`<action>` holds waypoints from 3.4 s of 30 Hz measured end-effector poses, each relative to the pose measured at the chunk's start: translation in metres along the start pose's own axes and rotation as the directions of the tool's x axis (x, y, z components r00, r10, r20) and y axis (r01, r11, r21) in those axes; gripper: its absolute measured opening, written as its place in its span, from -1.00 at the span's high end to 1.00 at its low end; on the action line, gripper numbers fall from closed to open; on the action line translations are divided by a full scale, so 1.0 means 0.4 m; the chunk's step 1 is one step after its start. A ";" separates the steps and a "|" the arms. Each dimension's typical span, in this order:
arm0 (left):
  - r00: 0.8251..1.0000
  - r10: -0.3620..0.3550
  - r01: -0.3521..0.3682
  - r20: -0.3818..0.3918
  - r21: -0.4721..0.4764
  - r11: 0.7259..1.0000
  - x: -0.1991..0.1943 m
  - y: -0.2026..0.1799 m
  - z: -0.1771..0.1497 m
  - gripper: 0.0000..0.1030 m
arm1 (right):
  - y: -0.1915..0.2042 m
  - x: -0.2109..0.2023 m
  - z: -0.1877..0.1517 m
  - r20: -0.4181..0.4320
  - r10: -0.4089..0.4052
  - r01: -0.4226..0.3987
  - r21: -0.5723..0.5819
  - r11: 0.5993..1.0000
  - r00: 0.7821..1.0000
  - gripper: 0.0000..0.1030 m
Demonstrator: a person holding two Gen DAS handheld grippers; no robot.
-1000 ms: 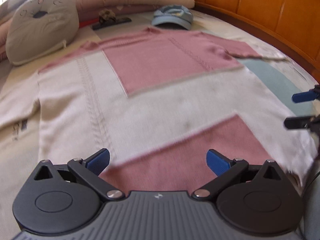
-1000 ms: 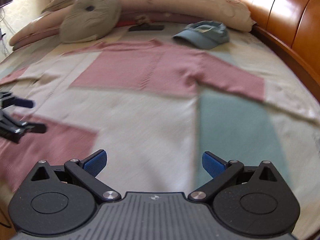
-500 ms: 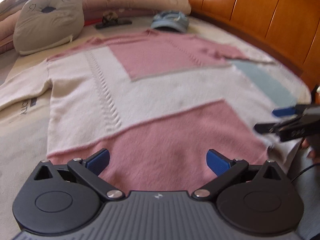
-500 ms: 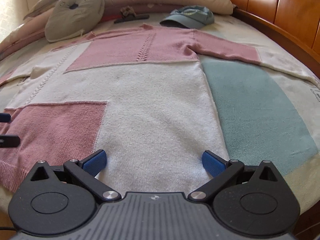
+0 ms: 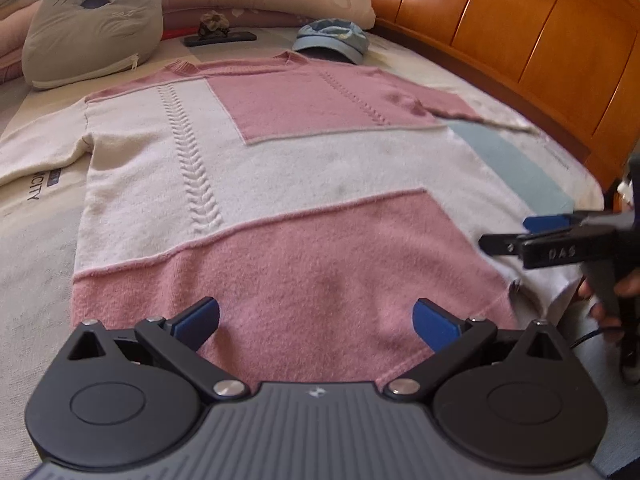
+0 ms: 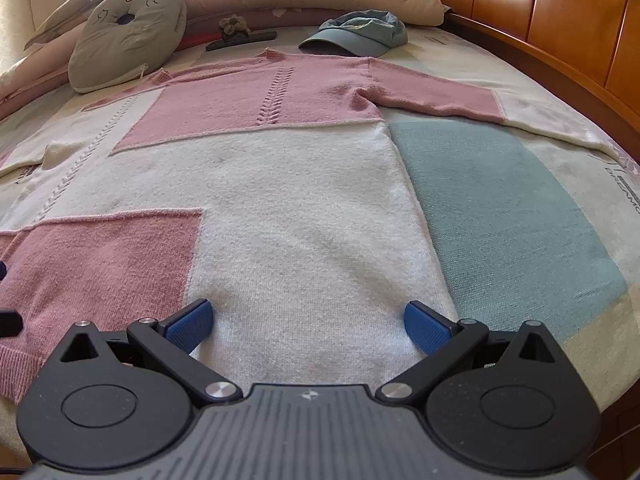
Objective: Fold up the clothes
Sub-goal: 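Move the left gripper to the pink sleeve cuff beside the pillow, then grasp the pink sleeve cuff with the left gripper and lift it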
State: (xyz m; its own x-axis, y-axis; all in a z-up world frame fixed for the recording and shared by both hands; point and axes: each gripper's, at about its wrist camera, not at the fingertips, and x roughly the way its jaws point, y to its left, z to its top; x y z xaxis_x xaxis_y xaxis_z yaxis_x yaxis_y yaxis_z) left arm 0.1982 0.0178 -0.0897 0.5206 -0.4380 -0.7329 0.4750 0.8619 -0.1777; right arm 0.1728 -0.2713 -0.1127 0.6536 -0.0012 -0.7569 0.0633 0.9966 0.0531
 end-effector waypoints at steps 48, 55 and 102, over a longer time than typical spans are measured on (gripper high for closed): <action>0.914 0.309 -0.036 0.264 -0.705 0.709 -0.069 0.934 0.084 -0.98 | 0.058 -0.027 0.012 0.061 0.134 -0.137 0.049 0.989 0.989 -1.00; 0.893 0.330 -0.007 0.307 -0.723 0.691 -0.050 0.978 0.094 -0.98 | 0.054 -0.027 0.009 0.055 0.135 -0.139 0.069 0.988 0.989 -1.00; 0.882 0.309 0.028 0.356 -0.693 0.720 -0.056 0.744 0.401 -0.98 | 0.041 -0.083 0.021 0.103 0.276 -0.281 0.036 0.959 0.956 -1.00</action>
State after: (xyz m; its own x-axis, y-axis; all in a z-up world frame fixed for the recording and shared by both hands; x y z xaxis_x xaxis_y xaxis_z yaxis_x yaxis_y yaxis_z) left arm 0.4418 0.2430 -0.0208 0.8587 -0.2107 -0.4671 -0.1354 0.7858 -0.6035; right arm 0.1584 -0.2558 -0.0813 0.7195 0.2656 -0.6418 -0.0955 0.9531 0.2873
